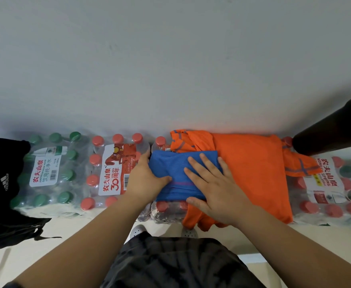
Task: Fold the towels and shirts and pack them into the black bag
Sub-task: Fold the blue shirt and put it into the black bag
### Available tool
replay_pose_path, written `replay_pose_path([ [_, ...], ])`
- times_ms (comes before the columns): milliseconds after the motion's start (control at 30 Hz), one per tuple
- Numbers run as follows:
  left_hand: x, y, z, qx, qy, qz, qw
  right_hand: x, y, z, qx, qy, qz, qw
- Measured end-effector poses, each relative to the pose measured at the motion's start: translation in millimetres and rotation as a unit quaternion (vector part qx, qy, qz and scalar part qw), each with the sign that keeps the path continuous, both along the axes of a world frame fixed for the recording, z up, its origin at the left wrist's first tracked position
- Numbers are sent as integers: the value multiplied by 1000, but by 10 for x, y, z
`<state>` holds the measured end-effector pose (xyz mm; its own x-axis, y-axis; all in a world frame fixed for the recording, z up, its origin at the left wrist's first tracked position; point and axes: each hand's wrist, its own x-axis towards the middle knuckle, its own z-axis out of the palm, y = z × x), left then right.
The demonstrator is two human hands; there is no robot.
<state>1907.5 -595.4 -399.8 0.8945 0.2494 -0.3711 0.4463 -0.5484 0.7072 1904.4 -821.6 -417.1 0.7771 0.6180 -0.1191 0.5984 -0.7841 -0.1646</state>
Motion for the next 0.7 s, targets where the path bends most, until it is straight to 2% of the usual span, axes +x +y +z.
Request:
replay_pose_path([
  [133,-23,21,9,-112,10,63,992,-86,-71,37,-5,5,4,1000],
  [200,-29,28,-3,-177,14,65,982,-122,-87,-10,-21,34,-4,999],
  [267,-49,36,-2,-203,7,52,978,-123,-78,-39,-22,52,-12,998],
  [333,-78,57,6,-204,-10,8,979,-103,-63,-35,-17,63,-14,998],
  [467,-148,62,39,-150,-44,-90,984,-97,-59,-45,-17,71,-11,997],
  [600,-147,73,71,-139,-82,-50,986,-77,7,-1,-12,72,-4,997],
  [700,-71,181,117,-78,-115,-3,990,-73,159,42,-14,60,10,998],
])
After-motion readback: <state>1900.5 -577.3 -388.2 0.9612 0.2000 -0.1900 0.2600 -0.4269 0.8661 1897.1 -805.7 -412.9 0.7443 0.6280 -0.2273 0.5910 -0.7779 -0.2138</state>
